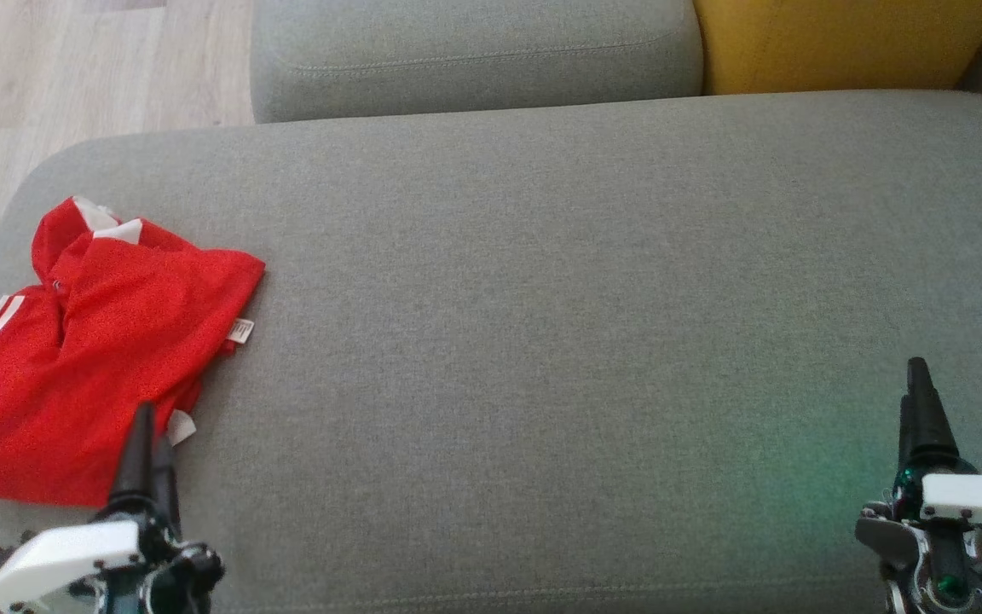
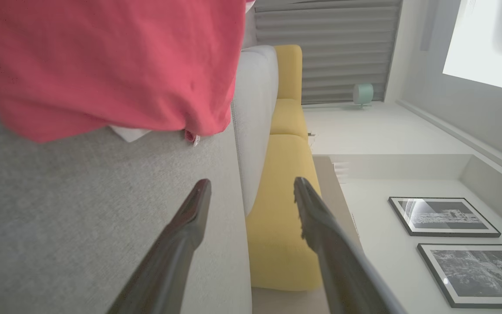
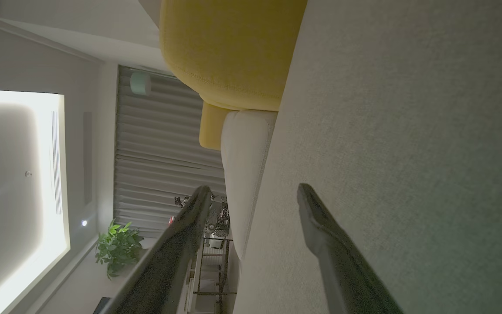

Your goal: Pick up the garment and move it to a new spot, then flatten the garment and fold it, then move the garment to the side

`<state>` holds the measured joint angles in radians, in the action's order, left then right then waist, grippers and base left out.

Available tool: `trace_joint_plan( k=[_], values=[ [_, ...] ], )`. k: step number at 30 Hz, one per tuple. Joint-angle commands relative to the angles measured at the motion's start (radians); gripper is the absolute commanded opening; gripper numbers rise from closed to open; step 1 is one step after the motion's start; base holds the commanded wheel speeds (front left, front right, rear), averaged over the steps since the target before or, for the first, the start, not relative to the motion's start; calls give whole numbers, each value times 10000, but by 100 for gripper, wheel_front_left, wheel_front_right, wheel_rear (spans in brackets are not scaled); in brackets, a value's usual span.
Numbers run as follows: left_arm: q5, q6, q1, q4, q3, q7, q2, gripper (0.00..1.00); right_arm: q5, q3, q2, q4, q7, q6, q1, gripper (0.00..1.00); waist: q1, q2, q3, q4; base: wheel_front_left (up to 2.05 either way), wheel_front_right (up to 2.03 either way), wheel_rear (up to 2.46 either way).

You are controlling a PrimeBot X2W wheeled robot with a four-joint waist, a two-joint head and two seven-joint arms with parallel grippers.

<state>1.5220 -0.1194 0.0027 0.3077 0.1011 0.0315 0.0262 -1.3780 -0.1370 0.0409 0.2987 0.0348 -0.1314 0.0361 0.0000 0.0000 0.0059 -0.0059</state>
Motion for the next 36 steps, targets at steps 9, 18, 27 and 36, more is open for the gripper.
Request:
trace_joint_plan(
  k=[9,18,27,36],
  values=[
    [-982,-54,-721,-1148,432,-351,118,100,2483,76,46,-1217,-362,2,663,100,0,0,31,-2,0,0,0],
    [-2867,-59,-765,-1950,10,-615,131,100,4365,431,51,-1820,-628,3,710,100,0,0,54,-18,0,0,0],
    [-4731,284,-754,-2411,-703,-848,142,100,5984,730,55,-2017,-863,3,727,100,0,0,107,-67,0,0,0],
    [-7295,950,-824,-2685,-1603,-1111,154,100,7539,973,60,-2181,-1129,4,759,100,0,0,197,-126,0,0,0]
  ],
)
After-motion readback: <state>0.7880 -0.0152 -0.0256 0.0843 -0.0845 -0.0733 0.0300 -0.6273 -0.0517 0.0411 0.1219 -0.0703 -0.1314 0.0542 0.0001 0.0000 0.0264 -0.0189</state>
